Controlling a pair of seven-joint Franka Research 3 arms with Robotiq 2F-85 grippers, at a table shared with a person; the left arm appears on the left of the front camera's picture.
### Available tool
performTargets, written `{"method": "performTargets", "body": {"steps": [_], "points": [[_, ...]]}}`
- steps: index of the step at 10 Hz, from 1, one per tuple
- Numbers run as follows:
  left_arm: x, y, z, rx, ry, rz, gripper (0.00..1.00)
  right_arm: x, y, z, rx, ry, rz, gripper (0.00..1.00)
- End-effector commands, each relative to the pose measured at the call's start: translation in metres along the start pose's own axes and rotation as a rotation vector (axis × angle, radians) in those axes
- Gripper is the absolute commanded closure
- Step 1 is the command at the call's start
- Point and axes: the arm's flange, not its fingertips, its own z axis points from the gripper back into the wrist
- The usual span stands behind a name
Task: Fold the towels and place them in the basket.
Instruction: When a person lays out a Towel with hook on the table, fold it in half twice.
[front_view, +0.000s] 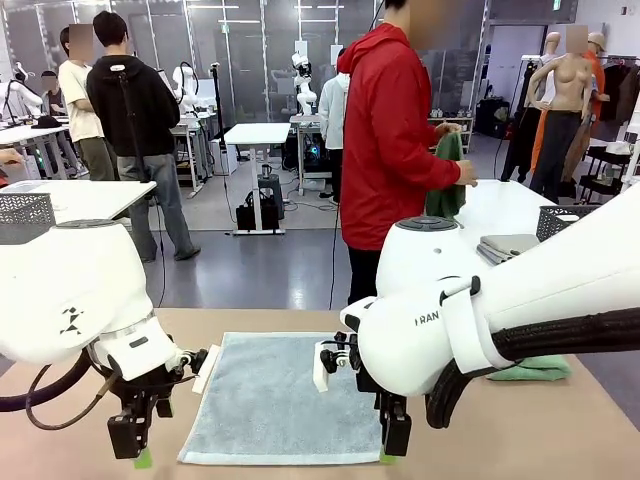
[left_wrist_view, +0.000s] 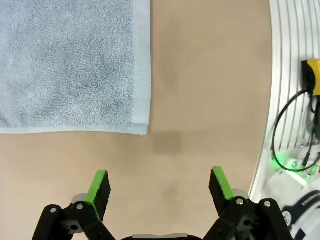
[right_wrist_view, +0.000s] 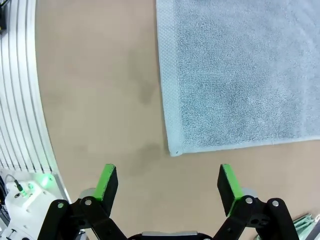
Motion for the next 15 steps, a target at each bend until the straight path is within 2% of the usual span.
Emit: {"method": "performTargets", "body": {"steps": [1,3,7,11,15], "points": [[0.000,0.000,0.000,0.000,0.000,0.000,0.00,0.000,-0.001,-0.002,0.002,0.000,-0.001,0.00],[0.019,-0.008,-0.016,0.093,0.005,-0.038,0.00,0.006,0.004,-0.011,-0.066,0.030,0.020,0.00],[0.029,-0.013,-0.044,0.116,0.045,-0.072,0.00,0.003,-0.003,-0.030,-0.108,0.089,0.010,0.00],[0.029,-0.015,-0.068,0.126,0.057,-0.106,0.00,0.002,-0.011,-0.049,-0.090,0.097,-0.002,0.00],[0.030,-0.011,-0.071,0.134,0.061,-0.113,0.00,0.002,-0.013,-0.063,-0.053,0.080,-0.003,0.00]]}}
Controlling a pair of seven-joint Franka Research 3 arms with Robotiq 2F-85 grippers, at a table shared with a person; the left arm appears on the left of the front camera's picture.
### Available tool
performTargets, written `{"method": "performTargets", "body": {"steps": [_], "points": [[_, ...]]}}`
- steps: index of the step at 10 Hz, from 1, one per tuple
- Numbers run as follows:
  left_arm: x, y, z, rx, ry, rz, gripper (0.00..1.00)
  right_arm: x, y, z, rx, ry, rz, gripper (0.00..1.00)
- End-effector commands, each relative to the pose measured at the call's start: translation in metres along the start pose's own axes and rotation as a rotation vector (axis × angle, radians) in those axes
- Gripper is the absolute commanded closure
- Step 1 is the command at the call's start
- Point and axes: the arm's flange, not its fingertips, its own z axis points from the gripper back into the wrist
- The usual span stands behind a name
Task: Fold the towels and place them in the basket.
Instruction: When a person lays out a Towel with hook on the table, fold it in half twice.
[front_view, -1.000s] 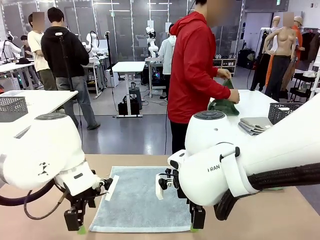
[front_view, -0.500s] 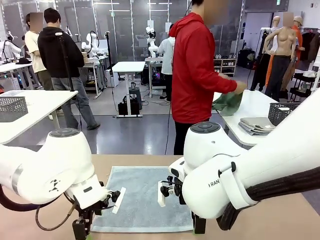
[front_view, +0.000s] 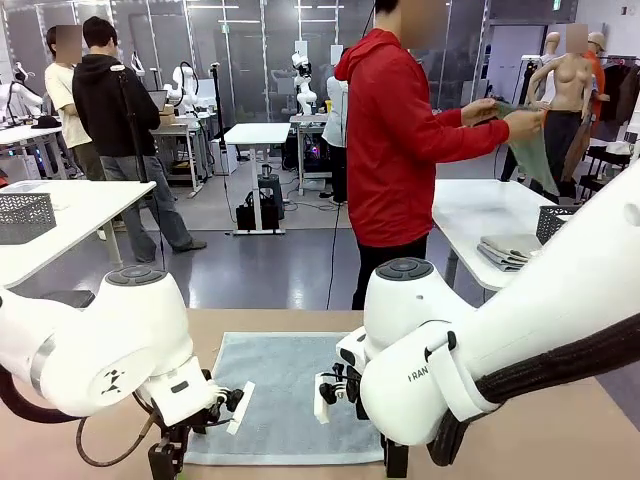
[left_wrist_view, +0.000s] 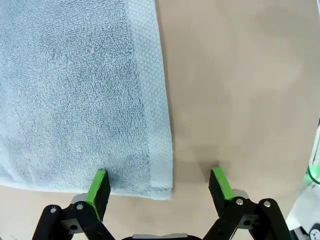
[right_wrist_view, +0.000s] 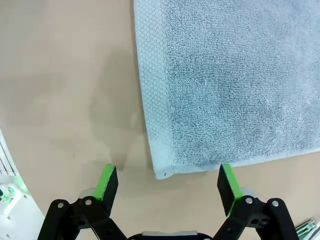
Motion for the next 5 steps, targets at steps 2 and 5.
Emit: {"method": "performTargets", "body": {"steps": [2,5], "points": [[-0.0090,-0.0187,-0.0071,0.041,0.010,-0.002,0.00,0.0014,-0.0050,-0.0046,-0.002,-0.022,-0.017,0.00],[-0.0076,-0.0186,-0.0051,0.062,0.019,0.003,0.08,0.0020,-0.0045,-0.0033,-0.025,-0.029,-0.010,0.19]]}}
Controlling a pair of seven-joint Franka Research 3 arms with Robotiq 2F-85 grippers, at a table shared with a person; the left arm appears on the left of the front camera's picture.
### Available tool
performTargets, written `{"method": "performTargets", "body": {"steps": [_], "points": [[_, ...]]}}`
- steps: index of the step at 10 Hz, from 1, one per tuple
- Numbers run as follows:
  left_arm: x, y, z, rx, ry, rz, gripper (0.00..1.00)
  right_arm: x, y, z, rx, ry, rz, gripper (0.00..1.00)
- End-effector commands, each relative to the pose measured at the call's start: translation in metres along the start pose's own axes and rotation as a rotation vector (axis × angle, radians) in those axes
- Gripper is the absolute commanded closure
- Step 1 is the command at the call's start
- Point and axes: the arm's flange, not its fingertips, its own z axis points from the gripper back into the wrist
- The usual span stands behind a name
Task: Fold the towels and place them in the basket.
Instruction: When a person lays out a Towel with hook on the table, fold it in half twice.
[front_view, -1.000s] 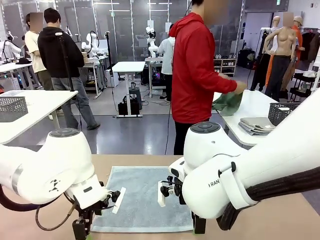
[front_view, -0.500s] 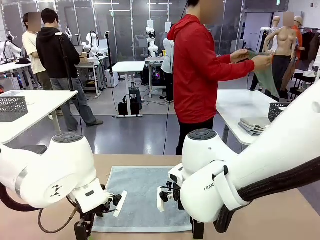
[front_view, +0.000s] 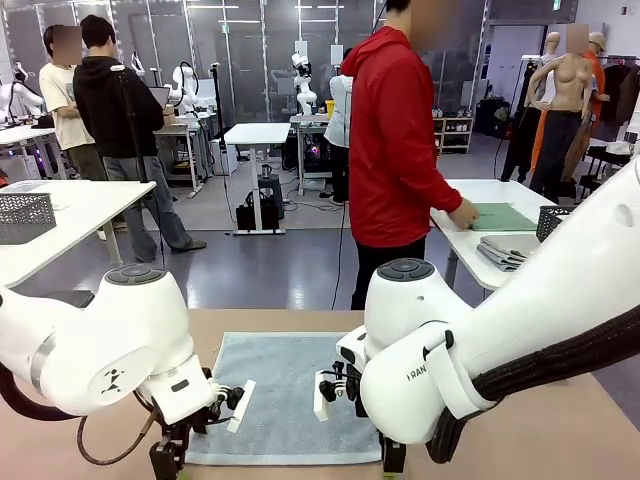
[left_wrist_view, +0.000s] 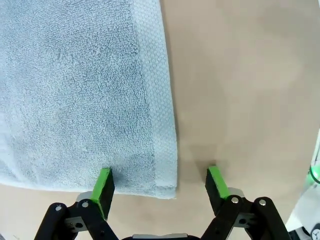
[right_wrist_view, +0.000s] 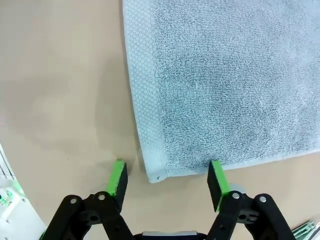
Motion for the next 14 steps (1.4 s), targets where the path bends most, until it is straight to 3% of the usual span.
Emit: {"method": "performTargets", "body": {"steps": [1,2,3,4,5,6,7,8,9,10,11,12,14], "points": [[-0.008,-0.021,-0.006,0.050,0.026,0.003,0.08,0.001,0.000,-0.002,-0.008,-0.024,0.004,0.19],[-0.006,-0.022,-0.006,0.050,0.035,-0.003,0.28,0.001,0.000,-0.002,-0.007,-0.024,0.001,0.36],[-0.006,-0.023,-0.005,0.052,0.048,-0.006,0.27,0.001,0.000,-0.002,-0.008,-0.024,-0.002,0.39],[-0.005,-0.023,-0.005,0.052,0.052,-0.008,0.48,0.001,0.000,-0.002,-0.007,-0.024,-0.002,0.55],[-0.003,-0.022,-0.005,0.049,0.052,-0.010,0.33,0.001,0.001,-0.001,-0.002,-0.019,-0.002,0.59],[-0.003,-0.022,-0.005,0.045,0.051,-0.009,0.68,0.002,0.001,0.000,-0.002,-0.017,-0.001,0.75],[-0.002,-0.021,-0.004,0.043,0.051,-0.008,0.53,0.003,0.002,0.001,-0.003,-0.016,-0.001,0.79],[-0.002,-0.021,-0.004,0.041,0.050,-0.007,0.88,0.003,0.002,0.002,-0.002,-0.014,0.000,0.95],[-0.002,-0.021,-0.003,0.038,0.048,-0.005,0.73,0.004,0.003,0.003,0.001,-0.012,0.002,0.99],[-0.003,-0.020,-0.002,0.035,0.041,-0.004,1.00,0.006,0.004,0.003,0.001,-0.010,0.005,1.00],[-0.003,-0.020,0.001,0.035,0.030,-0.006,0.92,0.008,0.004,0.003,0.004,-0.009,0.007,1.00],[-0.003,-0.021,0.003,0.036,0.026,-0.004,1.00,0.009,0.005,0.004,0.009,-0.009,0.006,1.00],[-0.004,-0.021,0.005,0.031,0.027,-0.001,1.00,0.009,0.005,0.005,0.014,-0.004,0.003,1.00]]}}
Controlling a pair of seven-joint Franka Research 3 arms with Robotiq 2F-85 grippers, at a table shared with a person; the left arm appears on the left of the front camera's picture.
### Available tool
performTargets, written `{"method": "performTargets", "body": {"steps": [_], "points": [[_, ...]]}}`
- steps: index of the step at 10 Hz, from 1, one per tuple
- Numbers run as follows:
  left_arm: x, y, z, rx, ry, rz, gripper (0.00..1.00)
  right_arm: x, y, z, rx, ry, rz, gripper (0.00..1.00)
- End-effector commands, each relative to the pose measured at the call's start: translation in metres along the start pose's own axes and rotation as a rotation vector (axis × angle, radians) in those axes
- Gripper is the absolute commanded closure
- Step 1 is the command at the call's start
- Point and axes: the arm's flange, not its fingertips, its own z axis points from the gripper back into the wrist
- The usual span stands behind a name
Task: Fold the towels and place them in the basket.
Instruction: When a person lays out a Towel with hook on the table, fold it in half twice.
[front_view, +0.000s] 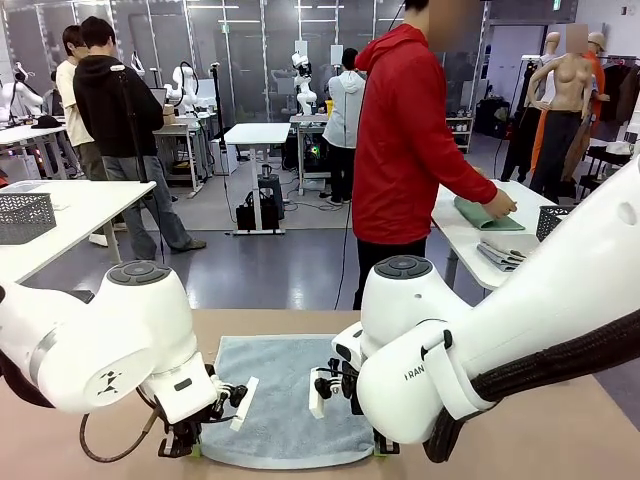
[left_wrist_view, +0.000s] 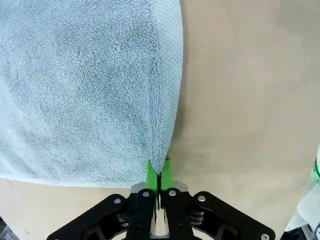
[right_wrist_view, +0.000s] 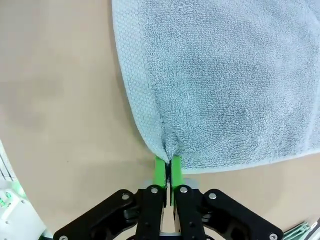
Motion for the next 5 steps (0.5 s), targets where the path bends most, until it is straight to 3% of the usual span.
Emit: {"method": "performTargets", "body": {"steps": [1,2,3,5], "points": [[-0.012,-0.022,-0.003,-0.016,0.000,0.016,1.00,0.003,0.004,-0.002,0.029,0.009,-0.008,1.00],[-0.013,-0.022,-0.003,-0.011,-0.003,0.034,1.00,0.004,0.004,-0.002,0.005,0.026,-0.013,1.00],[0.000,0.000,0.000,0.000,0.000,0.000,1.00,0.000,0.000,0.000,0.000,0.000,0.000,1.00],[0.000,0.000,0.000,0.000,0.000,0.000,1.00,0.000,0.000,0.000,0.000,0.000,0.000,1.00]]}}
